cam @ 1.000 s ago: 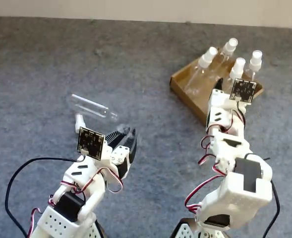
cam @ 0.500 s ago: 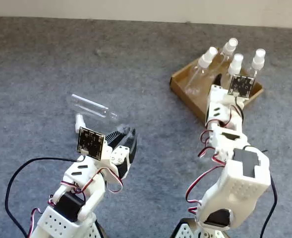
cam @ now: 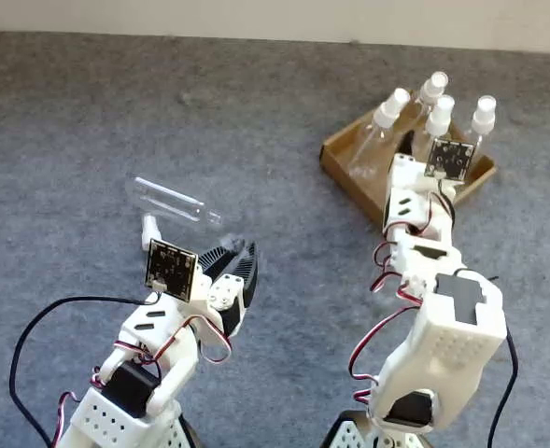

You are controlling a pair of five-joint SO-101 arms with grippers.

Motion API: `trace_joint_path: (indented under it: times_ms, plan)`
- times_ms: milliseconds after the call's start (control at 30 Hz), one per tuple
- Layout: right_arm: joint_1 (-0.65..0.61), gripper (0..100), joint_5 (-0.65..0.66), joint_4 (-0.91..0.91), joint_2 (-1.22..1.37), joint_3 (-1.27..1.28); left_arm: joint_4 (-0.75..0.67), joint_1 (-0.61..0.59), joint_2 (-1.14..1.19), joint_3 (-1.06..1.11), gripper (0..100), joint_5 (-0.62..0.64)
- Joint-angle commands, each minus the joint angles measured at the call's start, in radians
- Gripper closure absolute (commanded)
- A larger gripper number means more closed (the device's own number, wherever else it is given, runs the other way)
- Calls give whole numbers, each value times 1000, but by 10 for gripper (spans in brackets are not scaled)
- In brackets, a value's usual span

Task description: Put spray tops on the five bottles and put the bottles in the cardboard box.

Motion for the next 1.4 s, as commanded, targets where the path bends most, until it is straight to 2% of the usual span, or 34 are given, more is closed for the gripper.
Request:
trace_joint_path:
  times_ms: [0, 1367]
  plan:
    - [-15, 821, -2, -22, -13, -59, 2, -19, -10, 21, 995, 5]
    - [-33, 821, 3, -22, 79, -133, 2, -19, -10, 21, 995, 5]
